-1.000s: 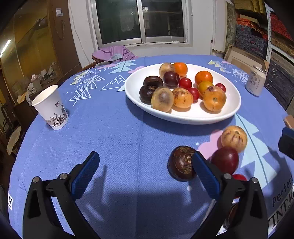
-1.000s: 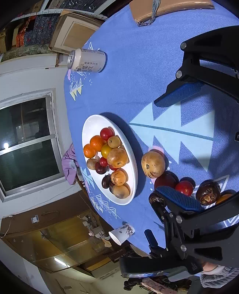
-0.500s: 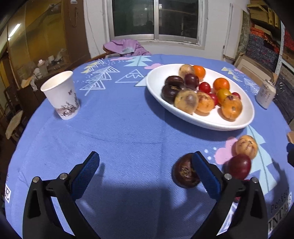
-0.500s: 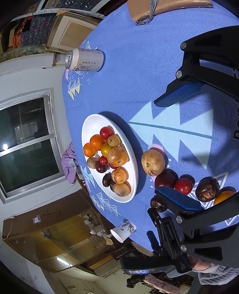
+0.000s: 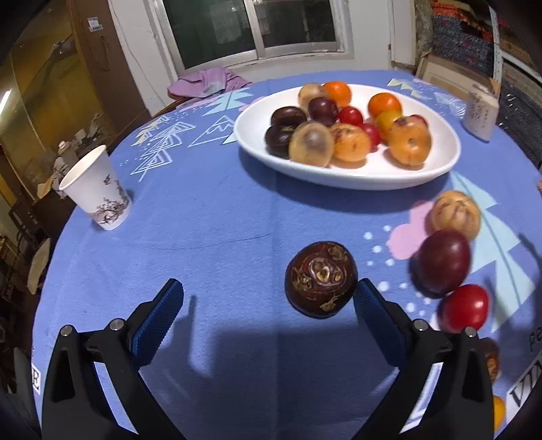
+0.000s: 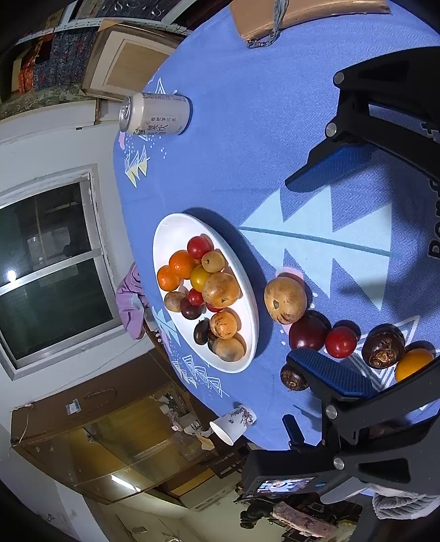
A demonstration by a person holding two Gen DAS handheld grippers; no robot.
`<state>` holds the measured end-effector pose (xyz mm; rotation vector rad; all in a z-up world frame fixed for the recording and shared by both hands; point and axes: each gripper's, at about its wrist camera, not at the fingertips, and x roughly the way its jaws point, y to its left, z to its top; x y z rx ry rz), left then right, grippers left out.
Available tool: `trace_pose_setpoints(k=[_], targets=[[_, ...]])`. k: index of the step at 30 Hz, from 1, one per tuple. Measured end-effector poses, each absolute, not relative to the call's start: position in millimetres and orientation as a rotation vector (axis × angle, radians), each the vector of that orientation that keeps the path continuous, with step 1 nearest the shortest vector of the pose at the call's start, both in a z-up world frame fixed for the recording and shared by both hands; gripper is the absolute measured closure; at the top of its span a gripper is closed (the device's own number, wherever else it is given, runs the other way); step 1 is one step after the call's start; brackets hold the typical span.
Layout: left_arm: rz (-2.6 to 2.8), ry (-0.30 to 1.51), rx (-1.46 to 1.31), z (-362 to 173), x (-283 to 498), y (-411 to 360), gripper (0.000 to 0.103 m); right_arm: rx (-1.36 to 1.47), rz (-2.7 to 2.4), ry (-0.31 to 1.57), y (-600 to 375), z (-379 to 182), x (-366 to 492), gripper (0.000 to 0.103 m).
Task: Organize fruits
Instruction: 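Move both open tools back toward the fruit cluster, then grasp a dark mangosteen with the left tool while the right tool grasps a red cherry tomato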
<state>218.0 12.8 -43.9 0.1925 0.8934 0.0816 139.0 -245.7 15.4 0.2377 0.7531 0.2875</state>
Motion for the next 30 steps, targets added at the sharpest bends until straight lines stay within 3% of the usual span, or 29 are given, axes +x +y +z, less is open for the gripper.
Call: trace_pose_setpoints(k=[8,14,16,18,21,30], targets=[[0.046,0.923,0.112,-46,224,28,0.004,0.223,0.317,0.76,-242,15,138,0.009],[0.007,0.959,-0.014,-52,230,42,0.004,0.337,0.534,0.922,-231,0,147,0.009],[0.016,0.958,0.006,-52,230,38,0.004,0.4,0.575,0.99,-228,-11,153,0.015],[0.011,0.961,-0.006,-53,229,40,0.004,0.417,0.589,1.026,-225,-19,157,0.031],[0.012,0.96,-0.003,-53,230,40,0.004,0.437,0.615,1.061,-217,-26,162,0.044],[0.011,0.96,-0.004,-53,230,40,0.004,0.406,0.639,1.095,-192,-37,166,0.051]])
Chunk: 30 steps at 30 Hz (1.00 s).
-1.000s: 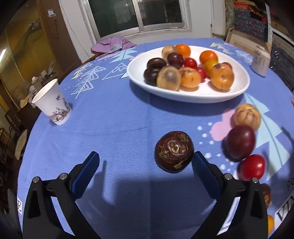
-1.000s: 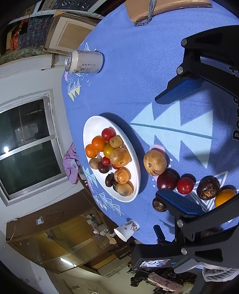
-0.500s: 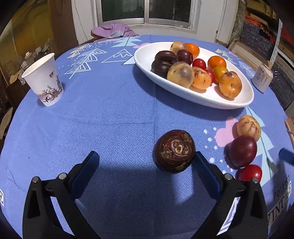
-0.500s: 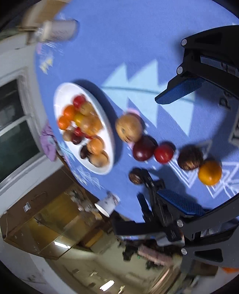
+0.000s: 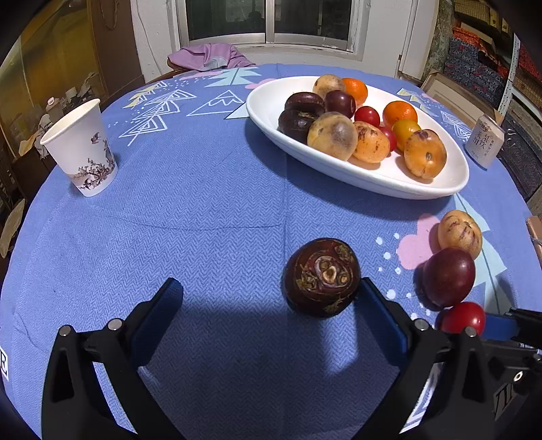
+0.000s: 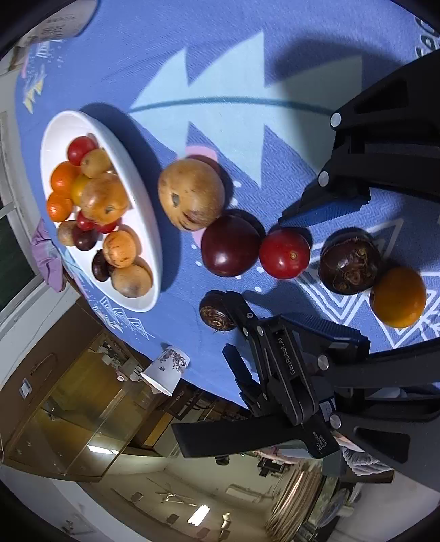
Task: Organize fruits
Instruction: 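Grasp a dark mangosteen with the left tool while the right tool grasps a red cherry tomato, then carry both fruits over the white plate and open both tools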
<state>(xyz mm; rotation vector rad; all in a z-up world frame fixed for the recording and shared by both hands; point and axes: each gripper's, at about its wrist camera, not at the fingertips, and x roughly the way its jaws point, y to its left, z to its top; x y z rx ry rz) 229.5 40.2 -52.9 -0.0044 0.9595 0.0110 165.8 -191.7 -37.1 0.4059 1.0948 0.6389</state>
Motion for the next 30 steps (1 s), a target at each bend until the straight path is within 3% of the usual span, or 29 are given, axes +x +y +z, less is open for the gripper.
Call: trace_pose_setpoints(k=[15,20,23,24,30], targets=[[-0.038,0.935,0.079,-48,239,21,0.005,0.552,0.7,1.124,-212,-49,171,0.053],[-0.08,0.914,0.076,-45,233,15,0.034,0.545,0.71,1.125,-211,-48,172,0.054],[-0.109,0.901,0.088,-43,228,9,0.054,0.519,0.666,1.121,-211,-48,171,0.072],[-0.104,0.896,0.09,-42,225,8,0.061,0.529,0.661,1.121,-213,-50,172,0.073],[-0.159,0.882,0.034,-39,215,10,0.062,0.515,0.669,1.114,-212,-48,170,0.073]])
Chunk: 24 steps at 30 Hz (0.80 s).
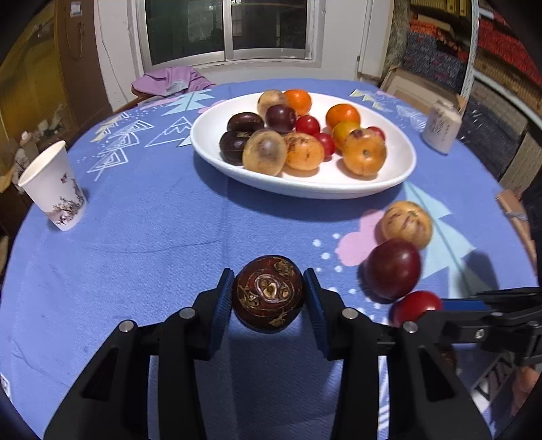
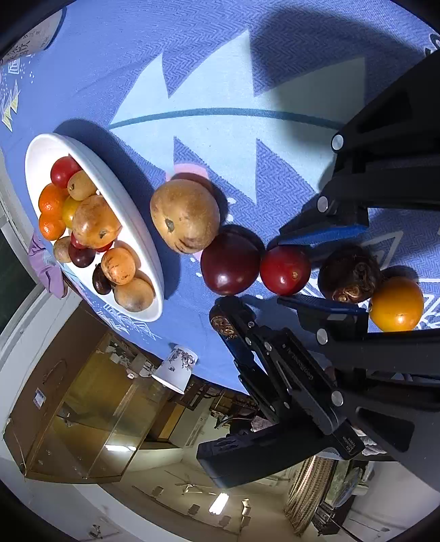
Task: Organize fruits
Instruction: 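Carry both fruits over the white plate and open both tools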
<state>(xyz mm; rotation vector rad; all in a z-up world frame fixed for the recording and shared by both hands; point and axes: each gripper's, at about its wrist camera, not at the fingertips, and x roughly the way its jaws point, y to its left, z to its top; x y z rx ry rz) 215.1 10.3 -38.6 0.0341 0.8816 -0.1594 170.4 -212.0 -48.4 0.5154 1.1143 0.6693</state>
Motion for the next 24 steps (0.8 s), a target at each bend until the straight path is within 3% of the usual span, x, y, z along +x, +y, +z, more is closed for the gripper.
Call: trace_pose_setpoints(k=[6,14,24], targets=[[-0.242,0.772,-0.076,3,195,20,0.062,0.57,0.742,0.922,-234,0,155,0.074],[-0.162,0.641,0.021,83,229,-7,0.062,0.35,0.506,0.652,-255,89,173,0.074],[-0.079,0.72,-0.027,35,325,-9,0.062,0.23,0.412,0.764,-213,54,284,0.073]])
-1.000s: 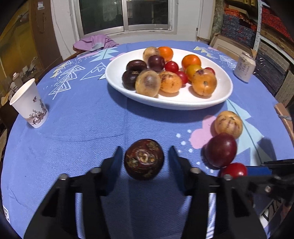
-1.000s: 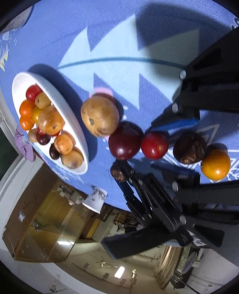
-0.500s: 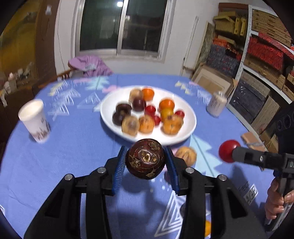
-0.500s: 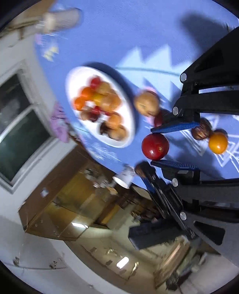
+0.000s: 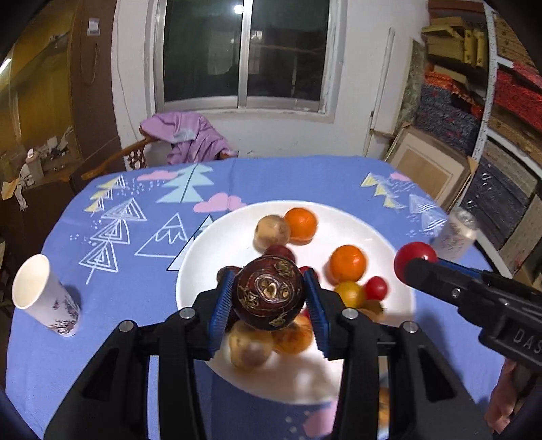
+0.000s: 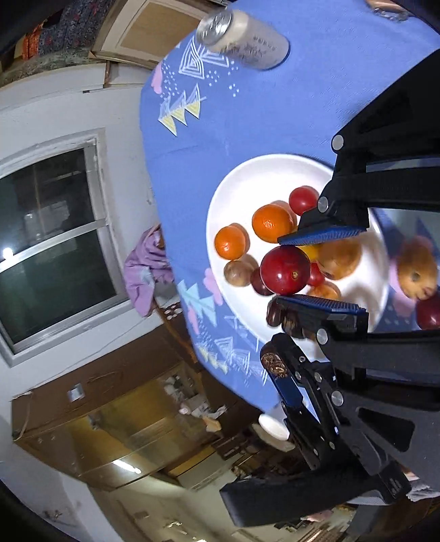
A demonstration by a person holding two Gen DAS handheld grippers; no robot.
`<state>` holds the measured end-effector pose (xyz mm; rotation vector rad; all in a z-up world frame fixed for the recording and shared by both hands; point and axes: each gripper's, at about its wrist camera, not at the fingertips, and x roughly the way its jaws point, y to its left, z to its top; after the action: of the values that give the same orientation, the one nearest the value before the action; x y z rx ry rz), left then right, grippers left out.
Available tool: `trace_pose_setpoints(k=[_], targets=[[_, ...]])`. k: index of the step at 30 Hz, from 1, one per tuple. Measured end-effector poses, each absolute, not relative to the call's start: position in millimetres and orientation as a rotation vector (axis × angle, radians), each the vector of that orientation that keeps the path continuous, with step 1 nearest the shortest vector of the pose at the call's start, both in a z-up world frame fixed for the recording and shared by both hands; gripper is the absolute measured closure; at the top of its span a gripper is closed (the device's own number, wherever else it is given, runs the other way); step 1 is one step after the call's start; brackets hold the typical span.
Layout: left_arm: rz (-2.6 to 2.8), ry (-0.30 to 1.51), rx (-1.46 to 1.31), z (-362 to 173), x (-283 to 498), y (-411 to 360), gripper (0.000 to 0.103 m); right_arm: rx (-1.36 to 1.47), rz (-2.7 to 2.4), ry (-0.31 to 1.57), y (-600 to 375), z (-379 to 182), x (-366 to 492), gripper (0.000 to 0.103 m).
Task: Organize fruits
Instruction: 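Carry both fruits over the white plate and open both tools, then move both open tools back toward the remaining fruits on the cloth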
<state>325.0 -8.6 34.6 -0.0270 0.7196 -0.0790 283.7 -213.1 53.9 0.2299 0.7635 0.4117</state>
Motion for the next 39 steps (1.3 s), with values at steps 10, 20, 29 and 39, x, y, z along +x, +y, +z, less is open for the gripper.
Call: trace_pose_setpoints(k=[10,20,29,39], targets=[[-0.085,0.773,-0.077,-3,349,15,0.023,0.145,0.419,0.815,-183,12,307,0.052],[-0.035,0.657,-0.049,47,310,21,0.006,0.271,0.475,0.614,-209,94,247,0.027],[-0.115,0.656,0.043,29,184,-3,0.004,0.347,0.512,0.598,-252,85,155,0.006],[-0.25,0.559,0.459,-18,70,-96,0.004,0.767,0.435,0.851,-326,2,155,0.005]])
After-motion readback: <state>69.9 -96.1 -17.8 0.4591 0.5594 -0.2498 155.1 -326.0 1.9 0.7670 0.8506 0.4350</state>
